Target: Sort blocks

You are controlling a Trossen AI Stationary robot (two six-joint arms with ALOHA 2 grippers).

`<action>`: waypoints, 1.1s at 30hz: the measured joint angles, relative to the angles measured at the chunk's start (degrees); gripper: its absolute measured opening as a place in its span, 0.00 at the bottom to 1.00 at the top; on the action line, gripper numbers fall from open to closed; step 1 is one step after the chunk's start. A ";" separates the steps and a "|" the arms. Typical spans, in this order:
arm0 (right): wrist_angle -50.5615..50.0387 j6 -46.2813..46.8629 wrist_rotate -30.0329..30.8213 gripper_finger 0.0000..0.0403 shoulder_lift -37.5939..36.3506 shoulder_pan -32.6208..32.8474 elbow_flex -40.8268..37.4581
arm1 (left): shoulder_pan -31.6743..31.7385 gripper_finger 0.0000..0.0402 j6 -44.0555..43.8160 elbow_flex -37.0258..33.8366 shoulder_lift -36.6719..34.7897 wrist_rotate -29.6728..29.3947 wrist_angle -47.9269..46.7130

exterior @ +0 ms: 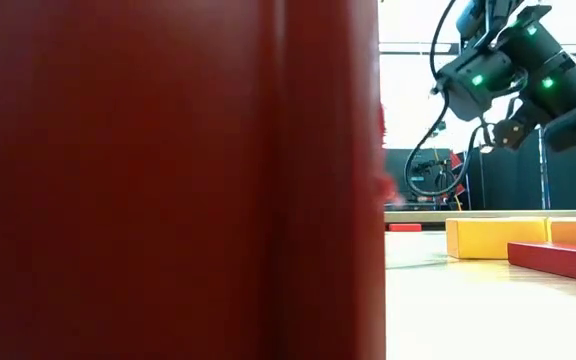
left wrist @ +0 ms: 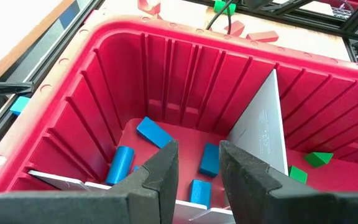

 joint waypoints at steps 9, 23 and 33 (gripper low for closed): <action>0.01 -0.60 -0.25 0.00 4.68 -3.80 0.00 | 0.00 0.26 0.00 0.00 0.00 0.00 -0.04; 4.97 2.55 -1.86 0.00 5.89 -11.10 -3.73 | 0.00 0.26 0.00 -0.26 0.00 0.00 -0.35; 3.84 0.36 -5.79 0.00 10.41 -14.47 -4.28 | 0.00 0.26 0.28 -0.26 0.01 0.00 -0.56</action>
